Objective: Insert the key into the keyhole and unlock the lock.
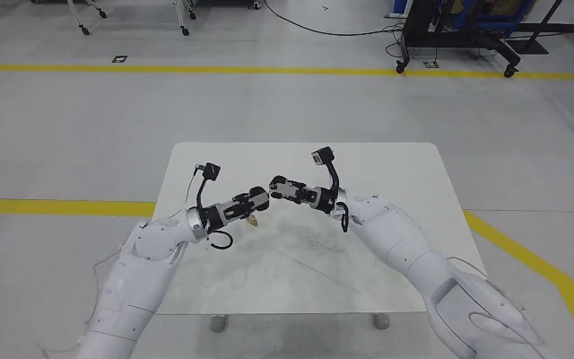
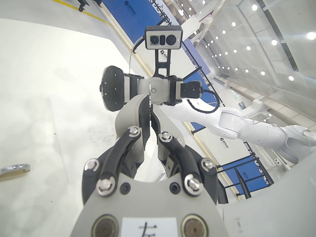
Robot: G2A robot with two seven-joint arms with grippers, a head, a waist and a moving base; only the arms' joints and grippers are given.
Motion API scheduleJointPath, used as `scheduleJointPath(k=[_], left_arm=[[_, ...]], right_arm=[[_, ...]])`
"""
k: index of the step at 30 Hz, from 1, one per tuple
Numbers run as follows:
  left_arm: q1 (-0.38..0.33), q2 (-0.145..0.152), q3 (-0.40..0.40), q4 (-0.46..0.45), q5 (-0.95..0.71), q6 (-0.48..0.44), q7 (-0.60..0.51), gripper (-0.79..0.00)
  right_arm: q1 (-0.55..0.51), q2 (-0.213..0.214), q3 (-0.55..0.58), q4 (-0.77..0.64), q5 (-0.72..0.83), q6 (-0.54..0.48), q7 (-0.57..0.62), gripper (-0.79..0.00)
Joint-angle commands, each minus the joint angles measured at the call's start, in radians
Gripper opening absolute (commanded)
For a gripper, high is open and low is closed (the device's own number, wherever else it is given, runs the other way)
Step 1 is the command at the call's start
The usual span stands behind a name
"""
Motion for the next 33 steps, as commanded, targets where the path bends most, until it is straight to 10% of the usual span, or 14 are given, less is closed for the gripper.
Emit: scheduleJointPath(k=[1,11,15,33], left_arm=[[0.0,0.005,0.005,-0.004,0.041,0.006,-0.044,-0.785],[-0.029,0.019,0.02,0.012,0.024,0.016,-0.159,-0.785],[-0.034,0.024,0.038,0.013,0.028,0.004,-0.218,-0.785],[-0.063,0.037,0.092,0.034,-0.002,0.028,-0.291,-0.785]], right_arm=[[0.009,0.008,0.011,0.025,-0.055,0.026,-0.031,0.0],[-0.016,0.101,0.092,-0.051,-0.197,0.1,0.102,0.0],[-0.05,0.13,0.098,-0.141,-0.2,0.163,0.165,-0.406],[-0.072,0.177,0.053,-0.274,-0.119,0.314,0.316,-0.588]])
